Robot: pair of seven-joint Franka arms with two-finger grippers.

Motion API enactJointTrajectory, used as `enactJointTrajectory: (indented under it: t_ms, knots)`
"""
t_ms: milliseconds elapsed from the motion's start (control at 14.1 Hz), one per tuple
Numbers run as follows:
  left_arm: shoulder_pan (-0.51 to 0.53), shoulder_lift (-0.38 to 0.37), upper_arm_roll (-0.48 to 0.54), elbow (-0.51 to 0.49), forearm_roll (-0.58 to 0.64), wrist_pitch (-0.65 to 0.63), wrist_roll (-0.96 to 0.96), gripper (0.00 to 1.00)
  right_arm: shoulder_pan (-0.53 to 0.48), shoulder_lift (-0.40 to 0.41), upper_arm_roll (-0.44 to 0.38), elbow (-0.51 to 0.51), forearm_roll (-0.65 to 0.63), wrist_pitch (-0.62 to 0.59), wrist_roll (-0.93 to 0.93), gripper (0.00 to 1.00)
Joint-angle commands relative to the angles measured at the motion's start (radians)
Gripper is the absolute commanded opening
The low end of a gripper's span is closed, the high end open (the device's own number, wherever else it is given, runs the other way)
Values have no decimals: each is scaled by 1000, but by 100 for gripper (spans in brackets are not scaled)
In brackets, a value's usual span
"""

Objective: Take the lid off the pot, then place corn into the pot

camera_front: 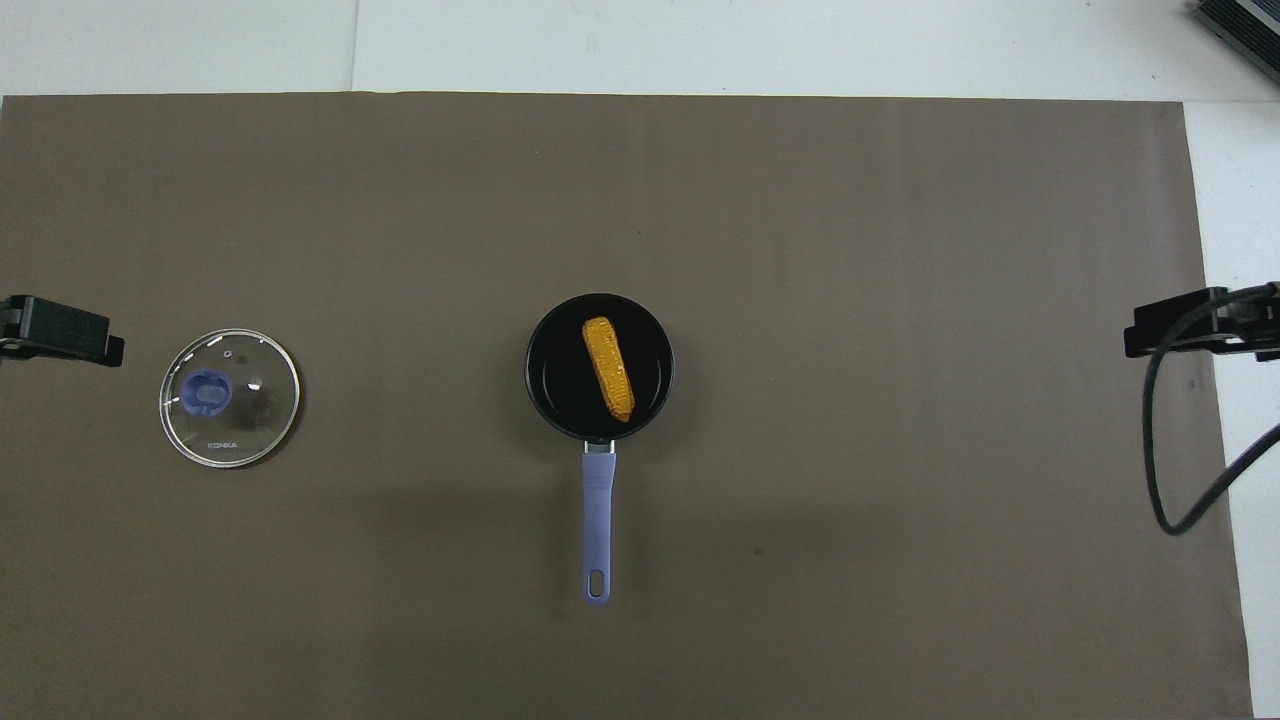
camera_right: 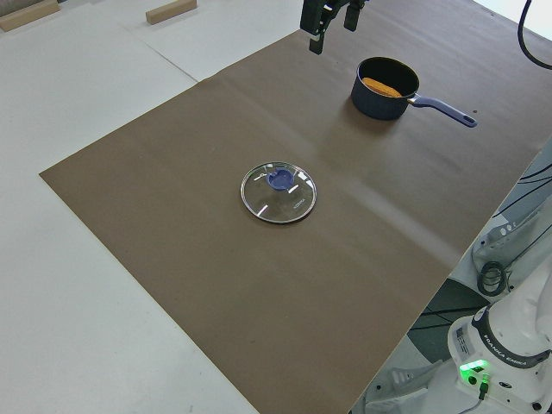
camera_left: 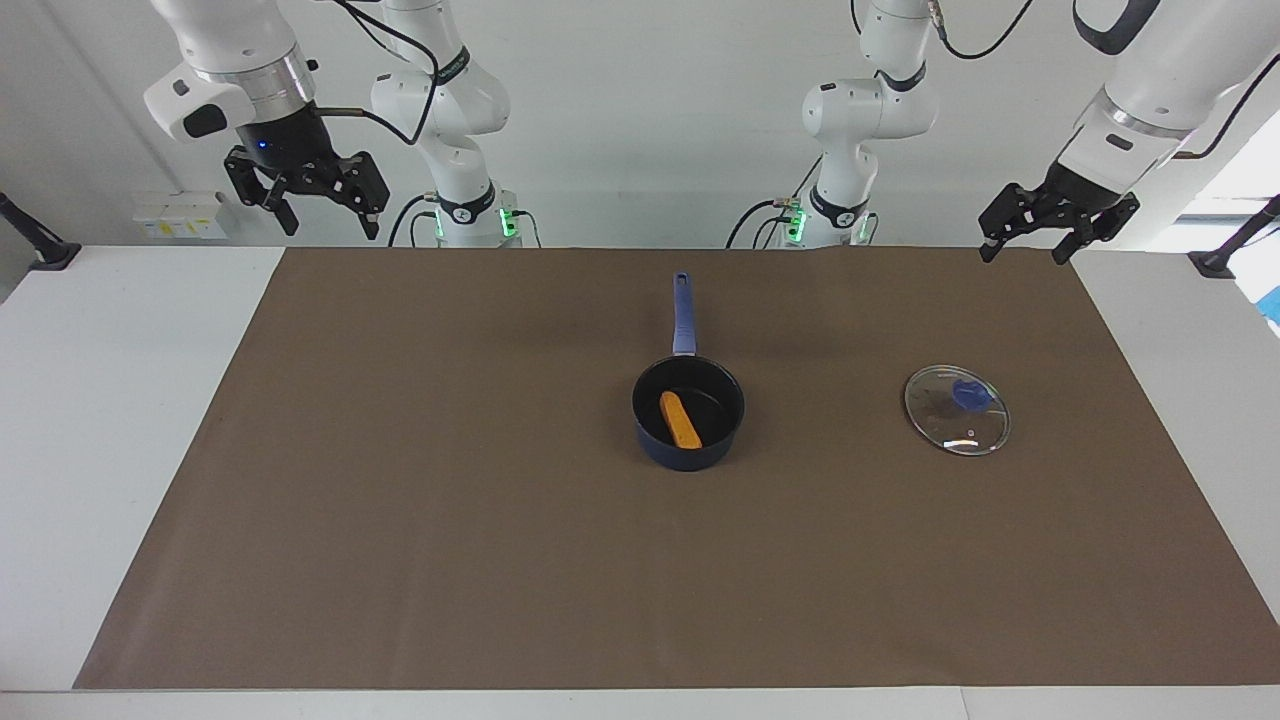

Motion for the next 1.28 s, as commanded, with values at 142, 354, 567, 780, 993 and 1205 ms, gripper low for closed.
enactJointTrajectory:
  t_ms: [142,354,567,780,993,1205]
  knots:
    - [0,-7,4,11,0,-20,7,100,-17,-58,2,-83,20,21,-43,100]
    - [0,-7,4,11,0,-20,7,100,-8,-58,9,-83,15,21,-38,100]
    - [0,-7,4,11,0,-20,7,100,-7,-58,12,-81,18,21,-29,100]
    - [0,-7,4,11,0,-20,7,100,-7,-58,14,-81,18,21,-26,100]
    - [0,-7,4,11,0,-20,7,100,11,-63,14,-84,17,25,-9,100]
    - [0,-7,4,11,0,-20,7,100,34,-66,15,-86,17,21,46,100]
